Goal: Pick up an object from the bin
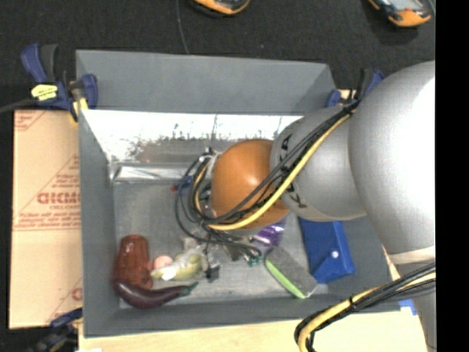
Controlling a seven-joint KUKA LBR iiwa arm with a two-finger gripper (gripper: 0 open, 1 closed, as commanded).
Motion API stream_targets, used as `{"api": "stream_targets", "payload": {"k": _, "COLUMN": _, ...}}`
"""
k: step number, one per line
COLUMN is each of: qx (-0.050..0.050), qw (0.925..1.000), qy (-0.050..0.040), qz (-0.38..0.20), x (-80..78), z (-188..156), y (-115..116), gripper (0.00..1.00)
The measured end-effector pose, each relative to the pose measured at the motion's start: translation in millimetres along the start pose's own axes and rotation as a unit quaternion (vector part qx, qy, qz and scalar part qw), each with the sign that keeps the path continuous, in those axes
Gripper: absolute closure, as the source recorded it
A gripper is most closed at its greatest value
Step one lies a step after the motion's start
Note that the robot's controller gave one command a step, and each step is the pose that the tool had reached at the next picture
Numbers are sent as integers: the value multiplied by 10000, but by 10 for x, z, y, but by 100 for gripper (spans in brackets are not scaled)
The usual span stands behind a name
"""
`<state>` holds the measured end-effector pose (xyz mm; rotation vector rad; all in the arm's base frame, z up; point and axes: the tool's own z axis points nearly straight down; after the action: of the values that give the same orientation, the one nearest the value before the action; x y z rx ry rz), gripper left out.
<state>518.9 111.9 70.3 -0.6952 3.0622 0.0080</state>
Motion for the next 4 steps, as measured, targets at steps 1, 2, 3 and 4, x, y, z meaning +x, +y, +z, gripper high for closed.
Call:
{"api": "stream_targets", "payload": {"k": 1, "qx": -1, "qw": 10000, "qy": 0, "qz": 4, "x": 0, "z": 0, "y": 0, "gripper": 100}}
{"api": "stream_targets", "payload": {"k": 2, "qx": -3, "qw": 10000, "qy": 28, "qz": 18, "x": 20, "z": -186, "y": -1, "gripper": 100}}
{"api": "stream_targets", "payload": {"k": 3, "qx": 1, "qw": 10000, "qy": 12, "qz": 27, "x": 8, "z": -470, "y": -5, "gripper": 100}}
{"api": "stream_targets", "payload": {"k": 4, "qx": -5, "qw": 10000, "qy": 35, "qz": 33, "x": 17, "z": -809, "y": -3, "gripper": 100}}
